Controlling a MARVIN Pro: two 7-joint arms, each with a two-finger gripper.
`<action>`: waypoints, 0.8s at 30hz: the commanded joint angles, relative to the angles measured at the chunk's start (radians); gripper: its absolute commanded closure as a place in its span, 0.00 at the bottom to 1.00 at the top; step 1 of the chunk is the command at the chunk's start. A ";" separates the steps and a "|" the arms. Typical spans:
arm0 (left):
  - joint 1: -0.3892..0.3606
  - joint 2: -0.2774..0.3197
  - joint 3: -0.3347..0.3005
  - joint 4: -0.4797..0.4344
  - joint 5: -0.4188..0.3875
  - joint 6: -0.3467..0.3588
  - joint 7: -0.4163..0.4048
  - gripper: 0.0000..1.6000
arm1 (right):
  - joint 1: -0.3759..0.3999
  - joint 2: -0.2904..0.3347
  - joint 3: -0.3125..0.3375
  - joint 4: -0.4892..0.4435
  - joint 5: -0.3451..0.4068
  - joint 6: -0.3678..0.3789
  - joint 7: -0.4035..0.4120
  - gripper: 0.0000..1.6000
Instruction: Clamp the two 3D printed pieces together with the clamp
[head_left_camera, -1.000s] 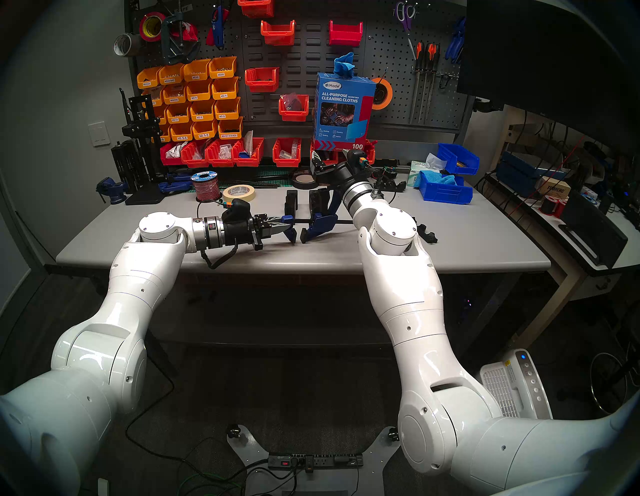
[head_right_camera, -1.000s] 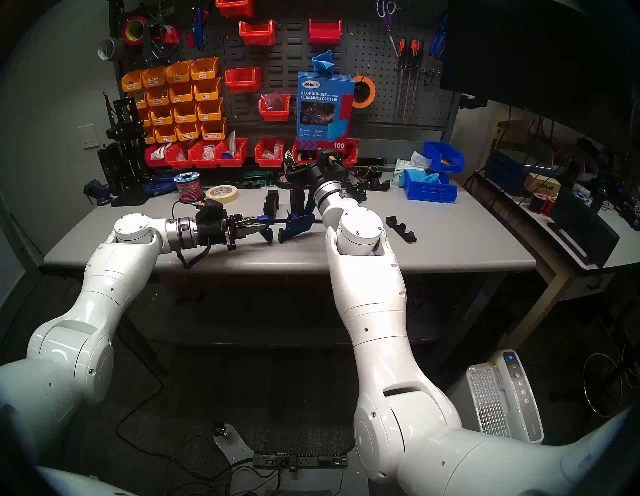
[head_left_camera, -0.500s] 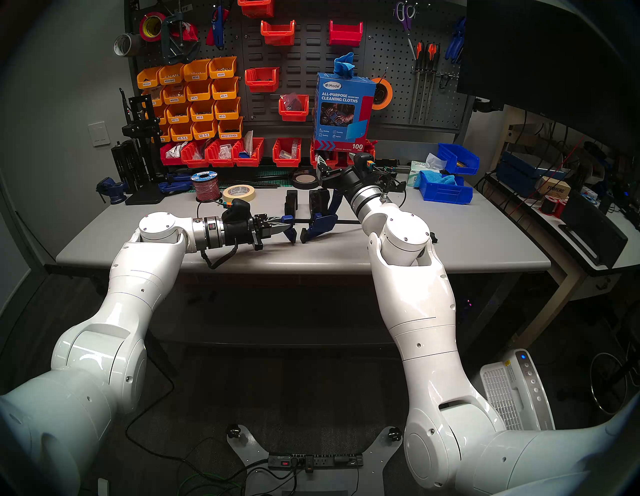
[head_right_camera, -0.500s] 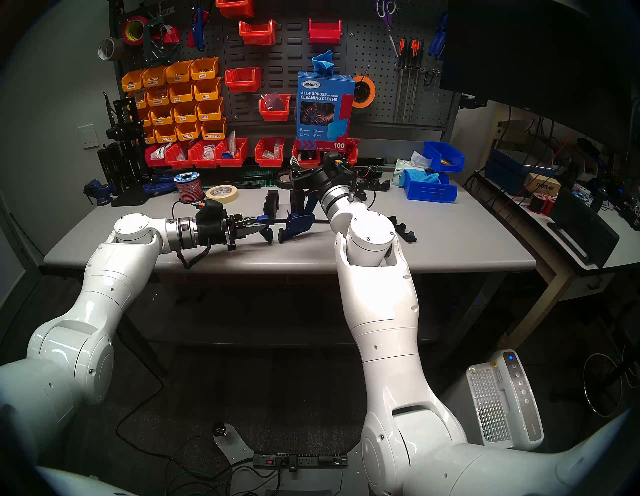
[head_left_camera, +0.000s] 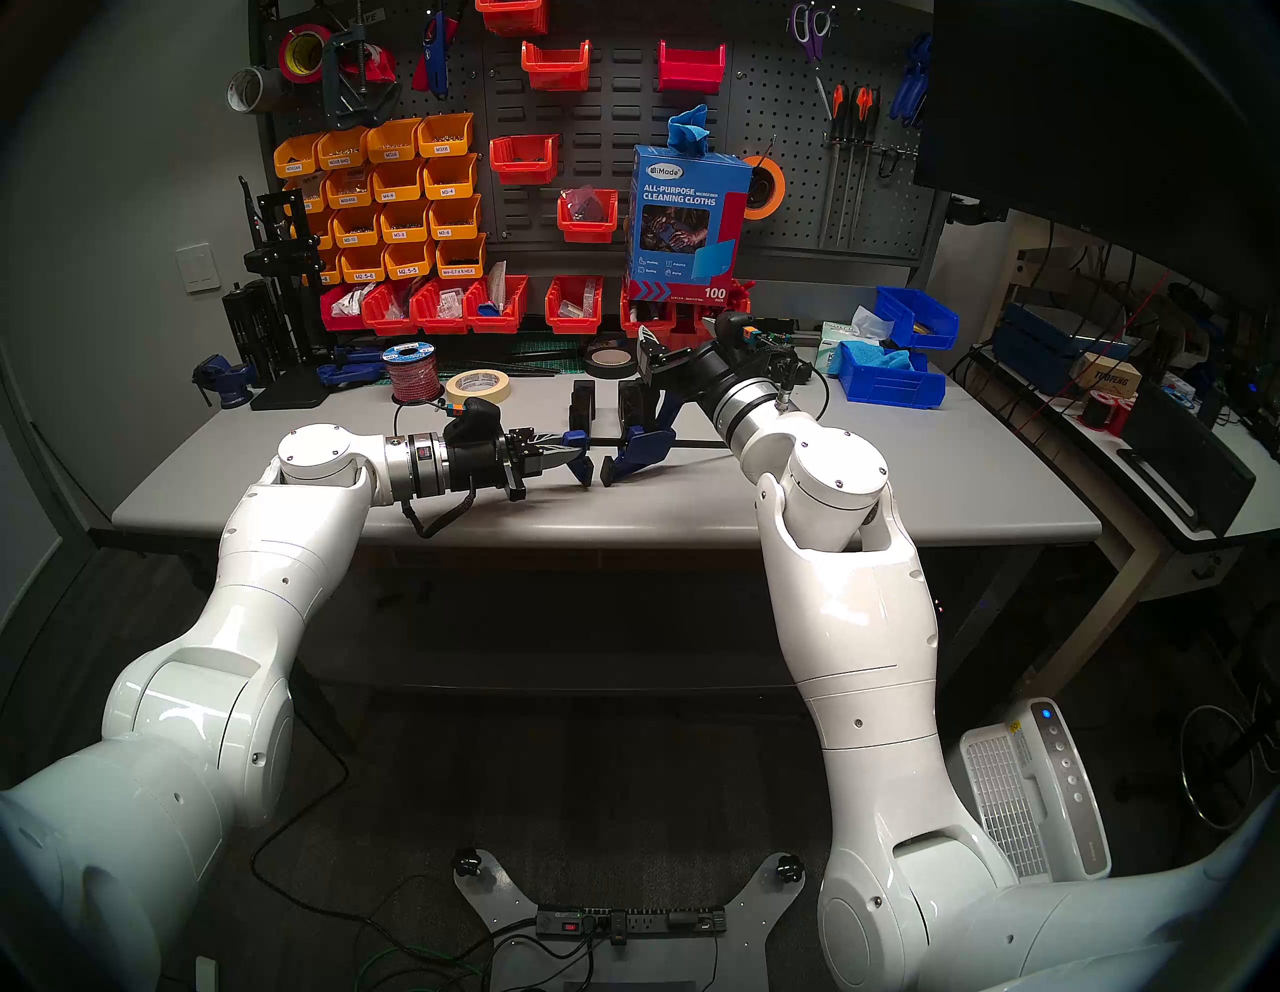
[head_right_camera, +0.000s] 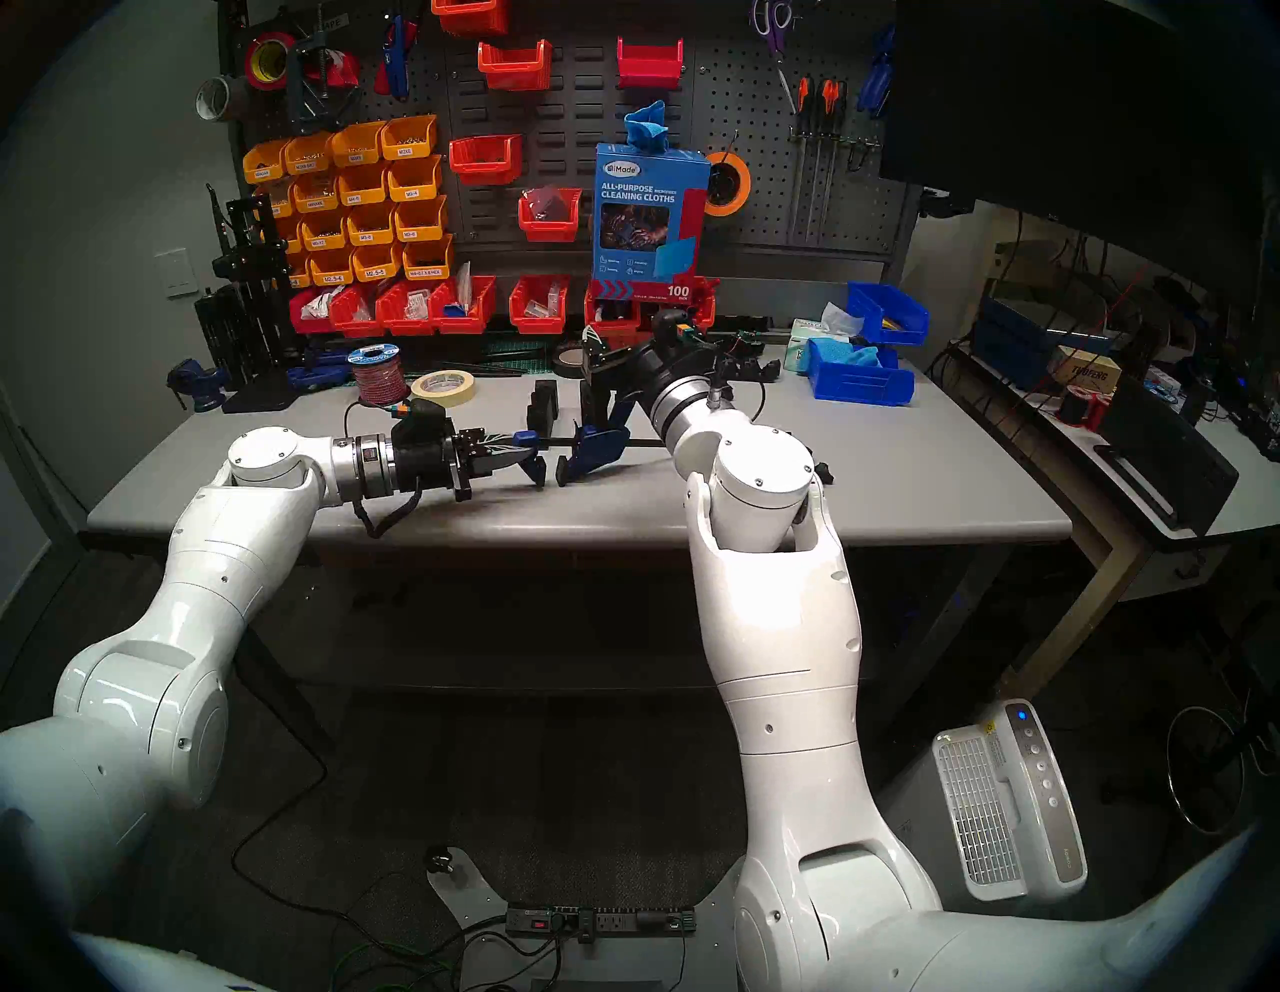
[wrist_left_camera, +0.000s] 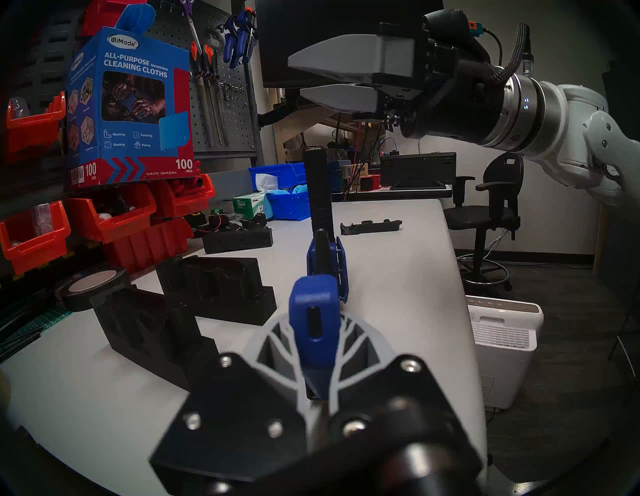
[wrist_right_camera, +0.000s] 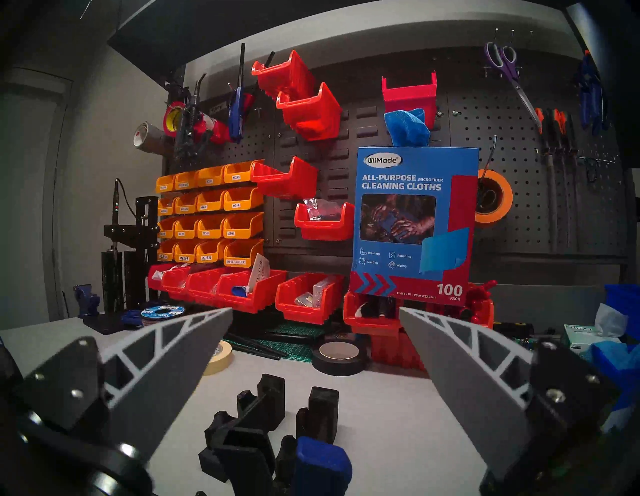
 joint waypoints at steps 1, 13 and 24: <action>-0.030 0.002 -0.010 -0.017 -0.009 0.002 -0.003 1.00 | 0.002 0.001 -0.016 -0.115 0.001 0.030 0.018 0.00; -0.030 0.002 -0.010 -0.016 -0.009 0.001 -0.003 1.00 | -0.042 -0.010 -0.024 -0.242 0.002 0.062 0.027 0.00; -0.031 0.002 -0.011 -0.017 -0.010 0.002 -0.004 1.00 | -0.169 0.046 -0.078 -0.361 0.059 0.113 -0.043 0.00</action>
